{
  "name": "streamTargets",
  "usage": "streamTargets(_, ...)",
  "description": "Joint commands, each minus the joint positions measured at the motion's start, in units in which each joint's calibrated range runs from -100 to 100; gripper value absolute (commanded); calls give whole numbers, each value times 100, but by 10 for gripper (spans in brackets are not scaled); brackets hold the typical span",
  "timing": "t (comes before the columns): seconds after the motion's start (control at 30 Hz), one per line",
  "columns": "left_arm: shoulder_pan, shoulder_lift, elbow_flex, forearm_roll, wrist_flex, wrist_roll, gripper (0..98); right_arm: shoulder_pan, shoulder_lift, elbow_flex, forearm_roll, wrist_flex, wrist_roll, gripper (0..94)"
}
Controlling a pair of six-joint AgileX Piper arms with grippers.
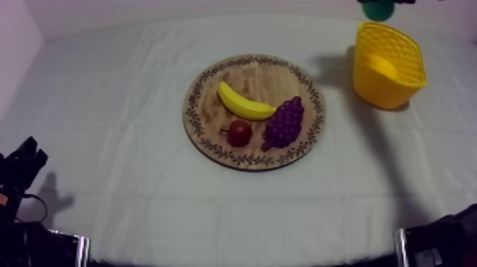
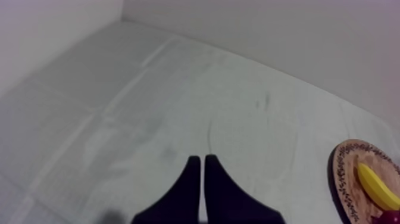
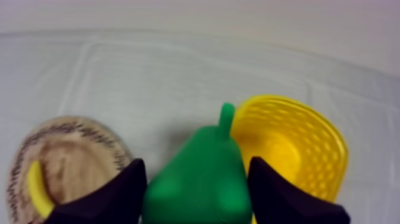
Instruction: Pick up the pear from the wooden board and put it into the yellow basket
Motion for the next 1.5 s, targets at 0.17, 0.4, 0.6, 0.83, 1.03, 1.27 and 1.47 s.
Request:
streamTargets(0.17, -1, -4, 2, 0, 0, 0, 1, 711, 614, 376, 58, -440, 7, 504)
streamTargets(0.4, -1, -4, 2, 0, 0, 0, 1, 958, 1163, 560, 115, -771, -6, 502)
streamTargets(0.6, -1, -4, 2, 0, 0, 0, 1, 969, 1607, 672, 209, -1034, -68, 501)
streamTargets(0.83, -1, -4, 2, 0, 0, 0, 1, 895, 2056, 707, 383, -1288, -237, 514)
streamTargets(1.03, -1, -4, 2, 0, 0, 0, 1, 856, 2300, 665, 532, -1354, -418, 657)
streamTargets(1.27, -1, -4, 2, 0, 0, 0, 1, 870, 2015, 813, 480, -1442, -435, 350)
streamTargets(1.47, -1, -4, 2, 0, 0, 0, 1, 935, 920, 1311, 201, -1485, -291, 48)
